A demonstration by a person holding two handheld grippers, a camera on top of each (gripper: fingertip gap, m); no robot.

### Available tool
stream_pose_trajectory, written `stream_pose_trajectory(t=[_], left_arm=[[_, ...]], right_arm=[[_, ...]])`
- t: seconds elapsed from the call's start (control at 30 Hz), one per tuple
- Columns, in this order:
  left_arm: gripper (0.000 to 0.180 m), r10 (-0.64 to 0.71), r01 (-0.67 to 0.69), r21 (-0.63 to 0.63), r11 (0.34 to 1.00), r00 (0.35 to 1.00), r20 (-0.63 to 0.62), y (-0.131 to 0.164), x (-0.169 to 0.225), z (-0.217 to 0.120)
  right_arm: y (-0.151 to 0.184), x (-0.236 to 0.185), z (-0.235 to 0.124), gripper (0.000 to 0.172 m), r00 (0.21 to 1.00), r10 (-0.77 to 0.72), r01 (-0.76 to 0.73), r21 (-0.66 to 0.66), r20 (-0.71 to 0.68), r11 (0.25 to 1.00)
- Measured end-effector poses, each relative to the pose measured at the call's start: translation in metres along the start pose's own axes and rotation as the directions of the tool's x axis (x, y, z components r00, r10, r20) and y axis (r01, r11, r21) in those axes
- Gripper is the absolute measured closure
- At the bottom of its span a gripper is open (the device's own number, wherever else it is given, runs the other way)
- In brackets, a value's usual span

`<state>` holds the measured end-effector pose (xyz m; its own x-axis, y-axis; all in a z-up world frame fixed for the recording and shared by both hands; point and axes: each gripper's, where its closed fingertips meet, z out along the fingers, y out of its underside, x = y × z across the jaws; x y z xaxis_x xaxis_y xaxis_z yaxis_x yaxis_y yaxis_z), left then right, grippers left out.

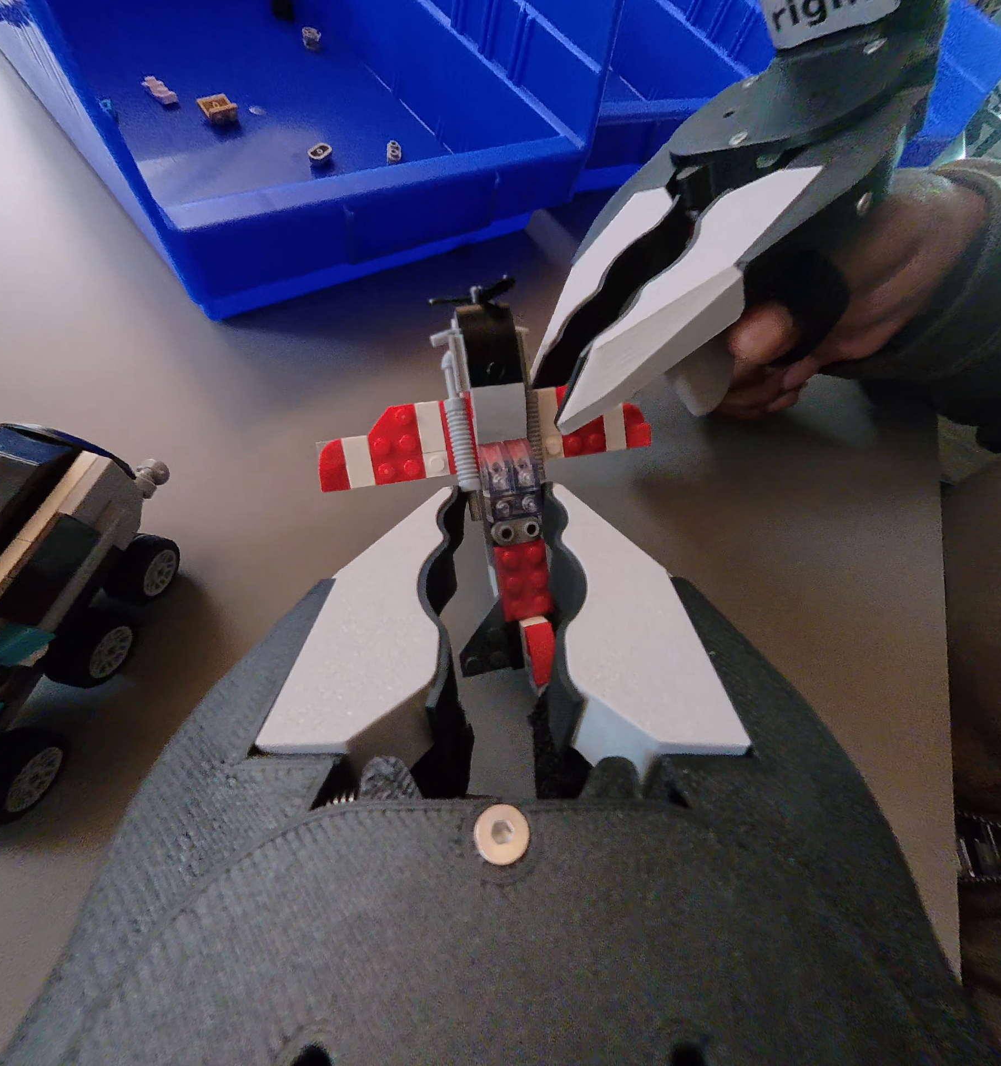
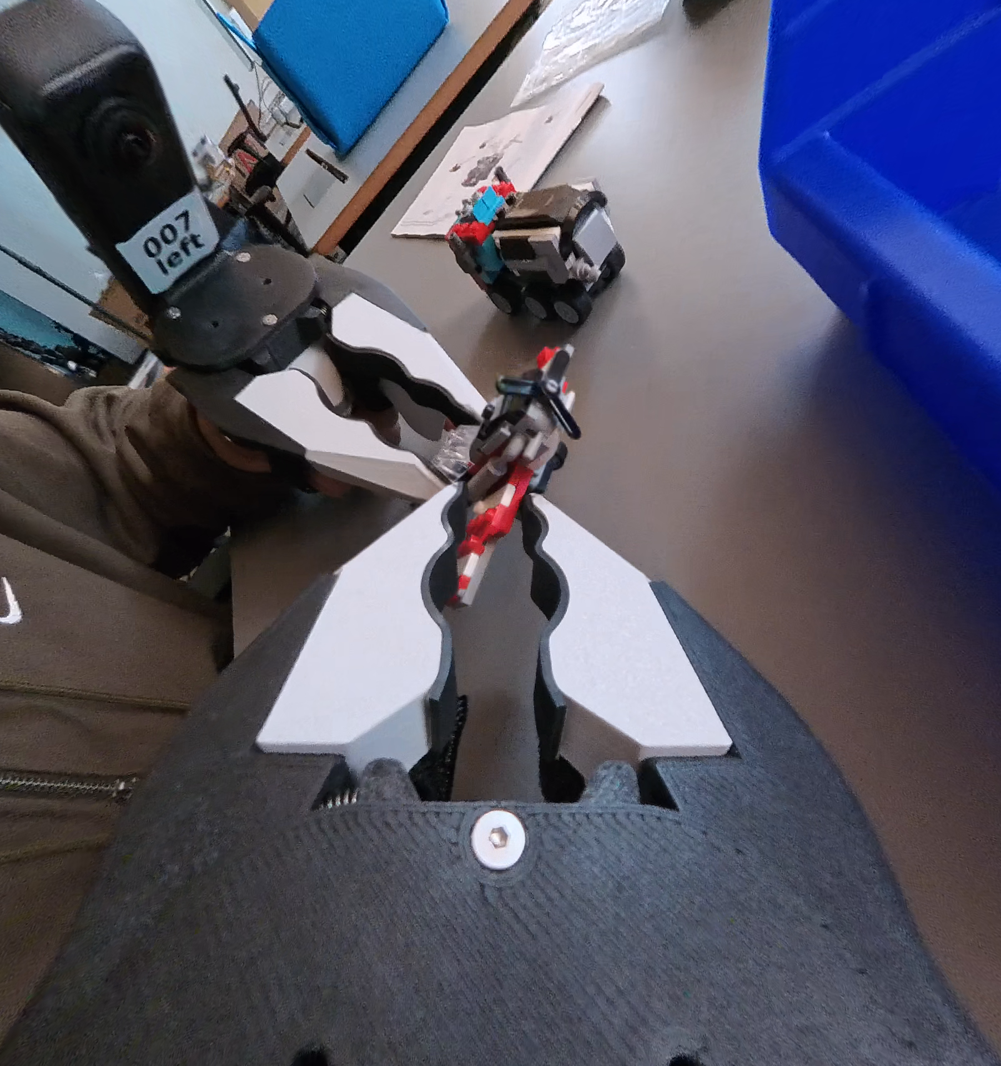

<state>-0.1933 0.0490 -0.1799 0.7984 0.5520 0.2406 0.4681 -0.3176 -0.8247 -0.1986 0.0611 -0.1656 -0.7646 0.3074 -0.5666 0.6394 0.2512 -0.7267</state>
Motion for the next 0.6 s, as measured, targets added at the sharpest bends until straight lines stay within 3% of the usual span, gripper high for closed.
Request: stream_pose_trajectory(t=[0.37, 0.6], left_arm=[[0.142, -0.002, 0.005, -0.105, 0.994, 1.000, 0.022, 0.013, 0.000, 0.001], [0.156, 0.071, -0.061, -0.115, 0.992, 0.994, 0.082, 0.015, -0.004, 0.003]], right_arm=[[-0.005, 0.003, -0.001, 0.163, 0.999, -0.021, 0.023, 0.035, -0.038, 0.999], [-0.007, 0.002, -0.001, 0.163, 0.998, -0.039, 0.042, 0.049, -0.050, 0.998]])
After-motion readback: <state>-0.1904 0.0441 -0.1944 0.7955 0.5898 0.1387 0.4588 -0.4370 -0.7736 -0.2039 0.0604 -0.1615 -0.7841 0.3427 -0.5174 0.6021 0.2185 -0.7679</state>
